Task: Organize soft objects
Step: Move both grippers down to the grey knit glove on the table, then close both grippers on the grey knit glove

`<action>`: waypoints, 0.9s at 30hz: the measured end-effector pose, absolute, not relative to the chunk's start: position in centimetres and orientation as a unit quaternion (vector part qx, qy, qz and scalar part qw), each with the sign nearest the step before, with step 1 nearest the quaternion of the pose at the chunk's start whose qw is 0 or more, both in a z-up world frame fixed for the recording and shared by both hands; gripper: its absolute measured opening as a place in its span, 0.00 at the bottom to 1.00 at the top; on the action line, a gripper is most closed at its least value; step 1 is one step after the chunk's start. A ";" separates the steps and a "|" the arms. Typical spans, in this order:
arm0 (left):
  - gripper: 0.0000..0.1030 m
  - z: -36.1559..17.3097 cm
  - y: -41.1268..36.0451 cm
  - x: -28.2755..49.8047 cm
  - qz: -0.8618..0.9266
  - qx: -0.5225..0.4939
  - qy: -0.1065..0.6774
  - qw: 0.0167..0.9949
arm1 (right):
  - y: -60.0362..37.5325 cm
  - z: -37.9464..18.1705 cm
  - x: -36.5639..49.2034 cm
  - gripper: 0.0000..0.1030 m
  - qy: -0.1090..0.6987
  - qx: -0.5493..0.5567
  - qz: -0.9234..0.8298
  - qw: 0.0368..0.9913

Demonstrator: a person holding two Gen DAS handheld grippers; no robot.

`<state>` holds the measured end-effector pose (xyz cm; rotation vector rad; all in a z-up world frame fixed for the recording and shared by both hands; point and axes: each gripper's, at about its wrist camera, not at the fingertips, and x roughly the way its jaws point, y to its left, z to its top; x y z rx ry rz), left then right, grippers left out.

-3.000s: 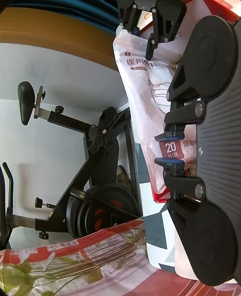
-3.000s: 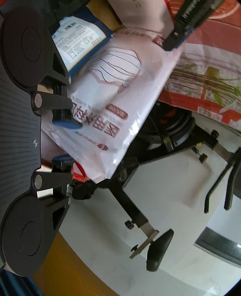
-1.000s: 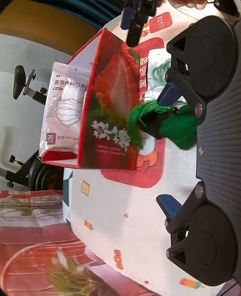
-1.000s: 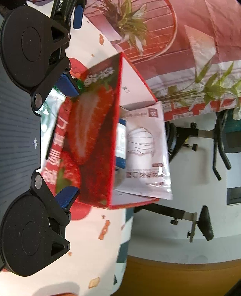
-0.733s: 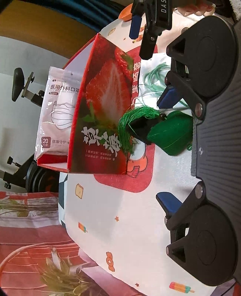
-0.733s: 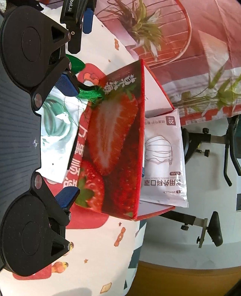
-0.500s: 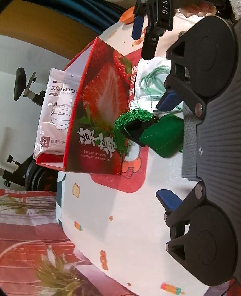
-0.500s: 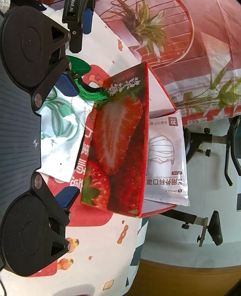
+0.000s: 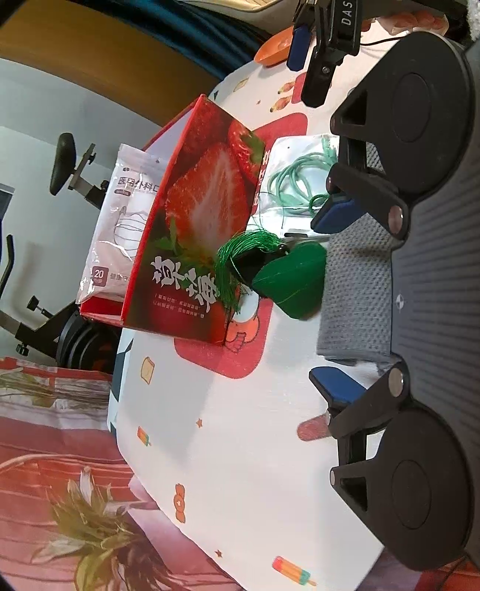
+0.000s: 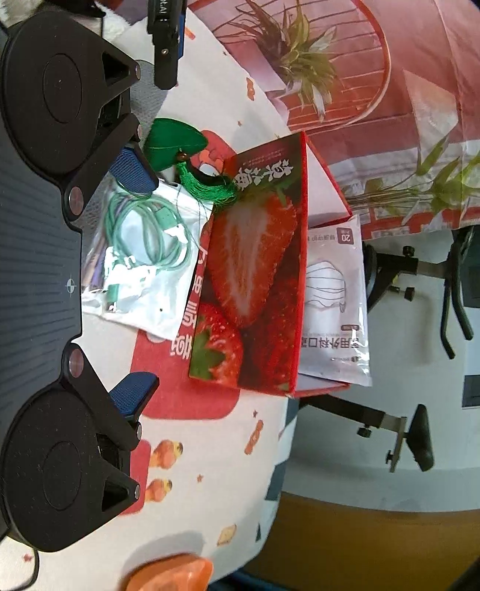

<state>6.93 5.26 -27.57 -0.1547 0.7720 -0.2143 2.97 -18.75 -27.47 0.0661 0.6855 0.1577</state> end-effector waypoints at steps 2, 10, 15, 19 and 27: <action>0.79 -27.7 5.6 6.7 -0.102 -0.085 0.376 0.917 | -18.8 -27.5 2.3 0.97 0.339 0.024 0.079 0.937; 0.75 -29.4 6.0 7.8 -0.102 -0.112 0.405 0.902 | -18.2 -29.7 2.6 0.87 0.394 -0.010 0.076 0.916; 0.73 -30.0 5.8 8.0 -0.103 -0.108 0.414 0.898 | -18.1 -31.2 2.8 0.84 0.423 -0.009 0.080 0.903; 0.67 -31.0 5.6 8.3 -0.102 -0.108 0.430 0.890 | -18.1 -31.8 2.9 0.84 0.436 -0.008 0.084 0.896; 0.67 -32.2 5.9 8.8 -0.103 -0.116 0.449 0.880 | -18.7 -33.3 3.2 0.76 0.466 0.018 0.082 0.881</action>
